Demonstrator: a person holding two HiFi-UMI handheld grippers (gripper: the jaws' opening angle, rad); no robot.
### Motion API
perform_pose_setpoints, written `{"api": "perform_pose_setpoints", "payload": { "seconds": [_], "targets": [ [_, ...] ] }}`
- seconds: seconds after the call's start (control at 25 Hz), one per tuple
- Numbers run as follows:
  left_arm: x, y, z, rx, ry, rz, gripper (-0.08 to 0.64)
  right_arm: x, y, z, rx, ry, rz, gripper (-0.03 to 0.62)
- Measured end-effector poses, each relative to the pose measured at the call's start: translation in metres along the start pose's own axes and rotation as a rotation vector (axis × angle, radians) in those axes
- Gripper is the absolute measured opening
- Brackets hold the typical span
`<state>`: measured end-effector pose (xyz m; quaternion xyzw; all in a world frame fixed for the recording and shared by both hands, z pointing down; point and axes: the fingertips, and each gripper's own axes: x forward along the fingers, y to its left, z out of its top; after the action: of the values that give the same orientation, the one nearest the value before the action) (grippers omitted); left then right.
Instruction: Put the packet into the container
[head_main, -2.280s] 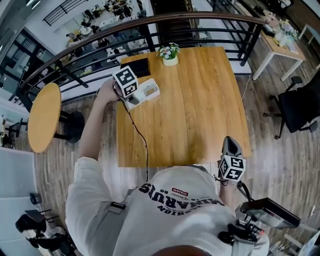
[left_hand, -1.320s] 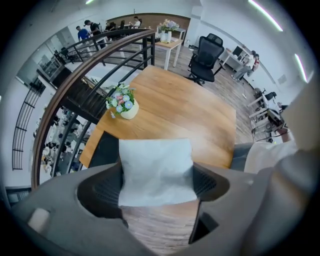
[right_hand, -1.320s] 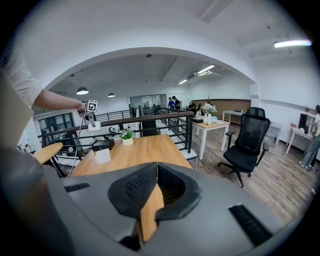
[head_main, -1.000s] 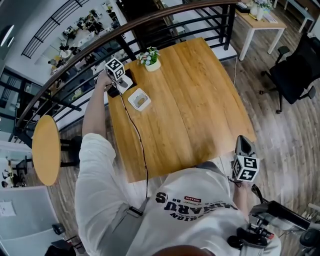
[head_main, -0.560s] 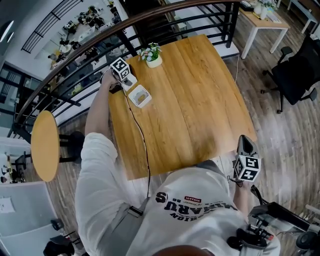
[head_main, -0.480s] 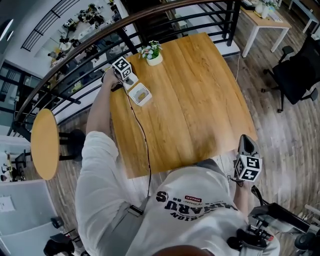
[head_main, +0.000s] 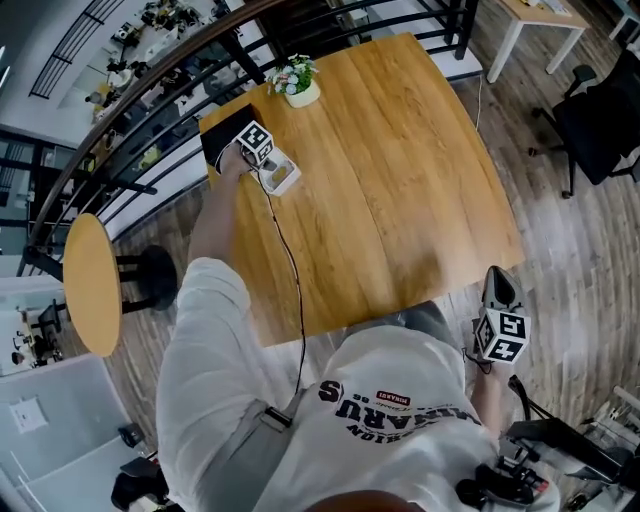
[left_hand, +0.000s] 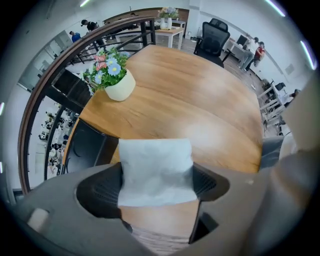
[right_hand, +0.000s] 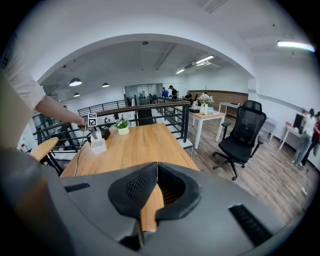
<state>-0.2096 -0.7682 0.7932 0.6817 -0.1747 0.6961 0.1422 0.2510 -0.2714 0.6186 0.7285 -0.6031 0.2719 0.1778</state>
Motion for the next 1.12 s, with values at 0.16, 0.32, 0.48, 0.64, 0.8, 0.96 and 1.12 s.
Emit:
{"api": "perform_pose_setpoints", "payload": {
  "seconds": [0.16, 0.32, 0.48, 0.64, 0.8, 0.96, 1.12],
  "targets": [
    [0.038, -0.008, -0.007, 0.062, 0.067, 0.001, 0.419, 0.005, -0.006, -0.008, 0.010, 0.025, -0.023, 0.010],
    [0.066, -0.010, -0.008, 0.048, 0.067, -0.011, 0.419, 0.006, -0.015, -0.012, 0.018, 0.052, -0.056, 0.011],
    [0.094, -0.012, -0.015, 0.072, 0.090, 0.013, 0.419, 0.005, -0.023, -0.020, 0.020, 0.076, -0.083, 0.011],
    [0.100, -0.012, -0.013, 0.071, 0.082, 0.023, 0.417, 0.010, -0.019, -0.022, 0.028, 0.085, -0.077, 0.011],
    [0.100, -0.012, -0.015, 0.058, 0.075, 0.020, 0.418, 0.019, -0.006, -0.018, 0.015, 0.086, -0.040, 0.011],
    [0.097, -0.009, -0.013, 0.048, 0.040, 0.060, 0.419, 0.024, 0.000, -0.013, -0.005, 0.081, -0.021, 0.010],
    [0.089, -0.005, -0.012, 0.046, 0.002, 0.117, 0.419, 0.025, -0.002, -0.006, -0.015, 0.069, -0.018, 0.009]
  ]
}}
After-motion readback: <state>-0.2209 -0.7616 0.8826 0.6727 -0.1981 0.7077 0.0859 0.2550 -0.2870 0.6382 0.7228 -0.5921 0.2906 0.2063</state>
